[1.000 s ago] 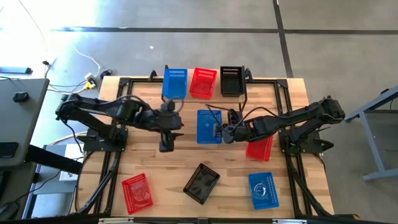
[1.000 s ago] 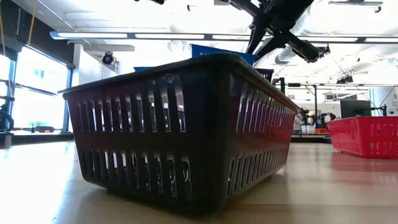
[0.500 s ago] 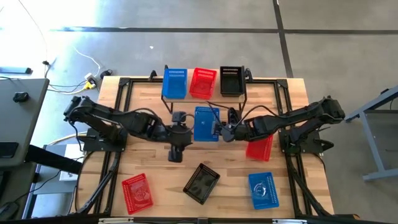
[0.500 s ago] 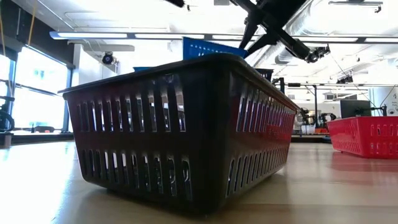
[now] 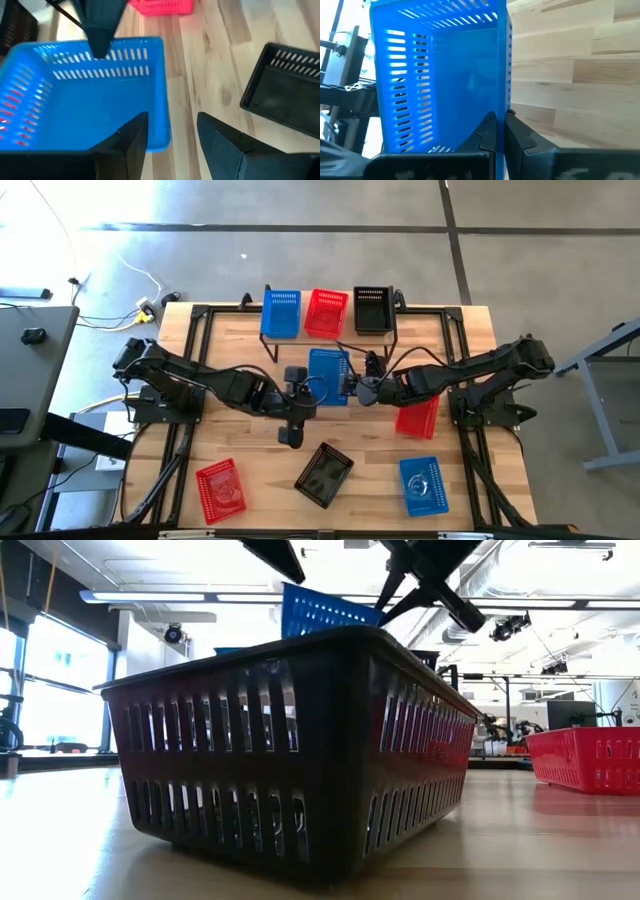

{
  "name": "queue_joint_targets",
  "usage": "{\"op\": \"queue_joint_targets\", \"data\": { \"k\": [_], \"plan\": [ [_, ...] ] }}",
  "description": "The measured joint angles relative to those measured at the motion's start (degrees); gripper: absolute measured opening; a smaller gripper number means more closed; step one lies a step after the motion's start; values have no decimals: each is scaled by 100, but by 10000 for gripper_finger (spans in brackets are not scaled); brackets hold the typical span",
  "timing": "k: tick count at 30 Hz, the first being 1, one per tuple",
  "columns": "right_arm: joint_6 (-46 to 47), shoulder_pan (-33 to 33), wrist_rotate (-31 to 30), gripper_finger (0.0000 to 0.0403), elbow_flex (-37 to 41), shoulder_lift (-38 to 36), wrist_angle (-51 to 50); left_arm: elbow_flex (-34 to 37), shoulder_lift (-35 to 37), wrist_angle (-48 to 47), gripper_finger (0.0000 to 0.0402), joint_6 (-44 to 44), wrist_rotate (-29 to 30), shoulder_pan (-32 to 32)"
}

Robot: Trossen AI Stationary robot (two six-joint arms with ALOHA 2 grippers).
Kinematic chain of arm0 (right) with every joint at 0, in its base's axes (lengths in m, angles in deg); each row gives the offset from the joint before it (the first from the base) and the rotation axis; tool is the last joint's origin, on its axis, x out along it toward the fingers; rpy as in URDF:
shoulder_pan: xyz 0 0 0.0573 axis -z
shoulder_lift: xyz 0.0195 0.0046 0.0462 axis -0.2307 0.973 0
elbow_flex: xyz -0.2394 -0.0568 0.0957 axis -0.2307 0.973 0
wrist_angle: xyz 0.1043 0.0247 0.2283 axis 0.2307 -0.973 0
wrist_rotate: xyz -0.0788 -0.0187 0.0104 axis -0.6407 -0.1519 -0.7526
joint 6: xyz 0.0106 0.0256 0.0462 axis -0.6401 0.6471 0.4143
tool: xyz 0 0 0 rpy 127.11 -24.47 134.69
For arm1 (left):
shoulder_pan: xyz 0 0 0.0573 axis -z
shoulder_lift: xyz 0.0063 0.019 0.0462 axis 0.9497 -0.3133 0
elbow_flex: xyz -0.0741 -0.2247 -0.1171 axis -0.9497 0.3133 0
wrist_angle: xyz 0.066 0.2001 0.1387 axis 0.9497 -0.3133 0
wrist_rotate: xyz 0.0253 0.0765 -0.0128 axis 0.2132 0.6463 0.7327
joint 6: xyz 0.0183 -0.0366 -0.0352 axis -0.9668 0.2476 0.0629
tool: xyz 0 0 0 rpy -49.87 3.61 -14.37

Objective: Stack baskets on shelf by color
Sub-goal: Stack the top blue bin on top of the other blue bin on the shelf

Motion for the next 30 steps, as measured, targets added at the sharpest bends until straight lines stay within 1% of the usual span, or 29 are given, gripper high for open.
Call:
{"op": "queue_joint_targets", "data": {
  "k": [7, 11, 14, 18, 25, 27, 30],
  "plan": [
    [-279, 0, 126, 0, 0, 0, 523, 3, -156, -27, 161, -105, 52, 0],
    [-347, -37, 233, 0, 0, 0, 718, 3, -187, -115, 161, -101, 249, 0],
    [-302, -140, 244, 0, 0, 0, 754, 3, -184, -145, 152, -101, 367, -1],
    [-302, -265, 181, 0, 0, 0, 853, 3, -184, -210, 113, -105, 381, 0],
    [-527, -343, 82, 0, 0, 0, 985, 3, -181, -373, 16, -103, 96, -3],
    [-662, -344, 115, 0, 0, 2, 1005, 3, -181, -379, 7, -105, 96, -4],
    [-977, -343, 156, 2, 0, 2, 1145, 3, -178, -403, 9, -131, 100, 38]
  ]
}}
